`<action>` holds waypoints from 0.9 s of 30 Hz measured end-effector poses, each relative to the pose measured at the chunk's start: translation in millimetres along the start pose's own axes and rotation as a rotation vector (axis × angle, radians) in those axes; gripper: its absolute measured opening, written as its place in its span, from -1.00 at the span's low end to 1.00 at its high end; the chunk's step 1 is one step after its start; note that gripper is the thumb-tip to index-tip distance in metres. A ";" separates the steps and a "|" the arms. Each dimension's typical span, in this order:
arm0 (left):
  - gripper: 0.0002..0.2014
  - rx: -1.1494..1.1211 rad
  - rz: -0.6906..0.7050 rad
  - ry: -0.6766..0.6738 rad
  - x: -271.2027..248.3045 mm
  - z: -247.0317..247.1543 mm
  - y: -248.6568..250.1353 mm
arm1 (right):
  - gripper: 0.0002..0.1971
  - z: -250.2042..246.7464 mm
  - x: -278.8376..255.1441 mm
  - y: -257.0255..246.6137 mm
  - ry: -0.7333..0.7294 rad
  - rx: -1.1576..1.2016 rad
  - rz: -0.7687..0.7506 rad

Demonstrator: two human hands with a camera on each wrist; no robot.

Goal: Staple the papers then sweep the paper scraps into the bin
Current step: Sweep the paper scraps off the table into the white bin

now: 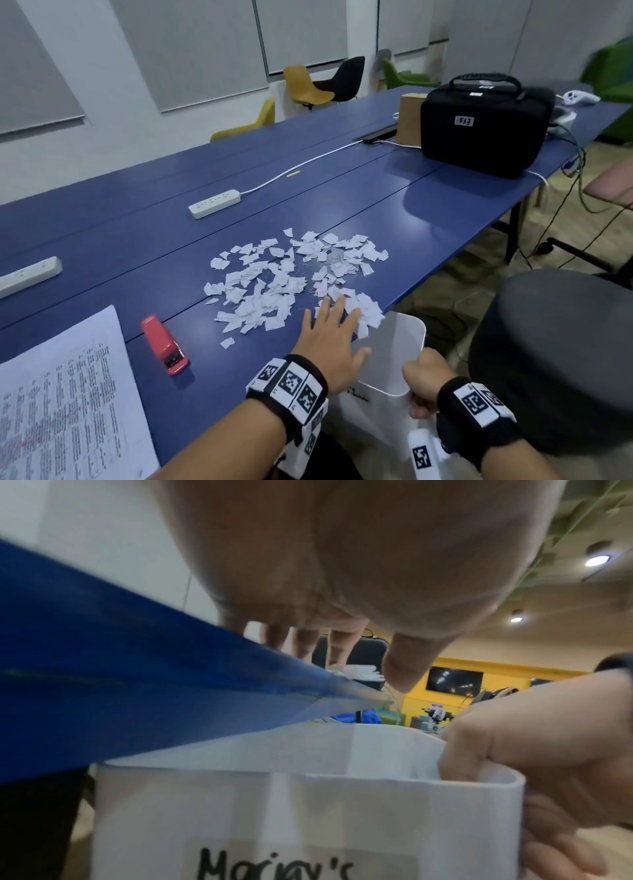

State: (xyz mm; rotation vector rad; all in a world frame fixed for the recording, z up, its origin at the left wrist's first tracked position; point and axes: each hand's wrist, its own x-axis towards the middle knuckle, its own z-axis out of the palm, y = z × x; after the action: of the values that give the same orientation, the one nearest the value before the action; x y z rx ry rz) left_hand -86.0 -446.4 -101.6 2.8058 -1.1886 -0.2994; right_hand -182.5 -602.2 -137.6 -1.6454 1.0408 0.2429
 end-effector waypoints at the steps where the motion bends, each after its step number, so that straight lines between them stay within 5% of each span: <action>1: -0.35 -0.016 0.048 0.006 -0.9 -0.5 3.5 | -0.81 -3.1 -1.2 0.0 -0.007 -0.007 -0.006; 6: -0.49 -0.106 0.328 0.026 -6.4 -2.1 17.9 | -0.78 -15.1 -0.8 5.6 -0.027 -0.020 0.005; 15: -0.62 -0.299 0.383 0.122 -6.7 6.3 16.5 | -0.74 -8.8 2.0 8.9 -0.054 -0.058 -0.011; 18: -0.64 -0.354 0.267 0.293 -8.7 -2.3 5.6 | -0.76 -4.8 3.9 9.3 -0.032 -0.040 -0.015; 21: -0.51 -0.284 -0.021 0.392 -12.1 -19.2 -14.1 | -0.76 -1.2 6.7 11.1 -0.025 -0.016 -0.014; 24: -0.33 -0.186 -0.419 0.216 -17.2 -30.9 -43.7 | -0.76 1.1 6.0 10.9 -0.034 -0.015 -0.012; 27: -0.35 -0.129 -0.527 0.048 -26.1 -29.3 -58.8 | -0.77 3.4 4.5 9.0 -0.044 -0.022 -0.015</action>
State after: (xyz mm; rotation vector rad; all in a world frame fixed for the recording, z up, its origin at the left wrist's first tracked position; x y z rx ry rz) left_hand -56.2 -386.9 -77.9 2.9387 -0.3836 -0.3218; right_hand -185.2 -601.4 -147.8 -1.6595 0.9951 0.2801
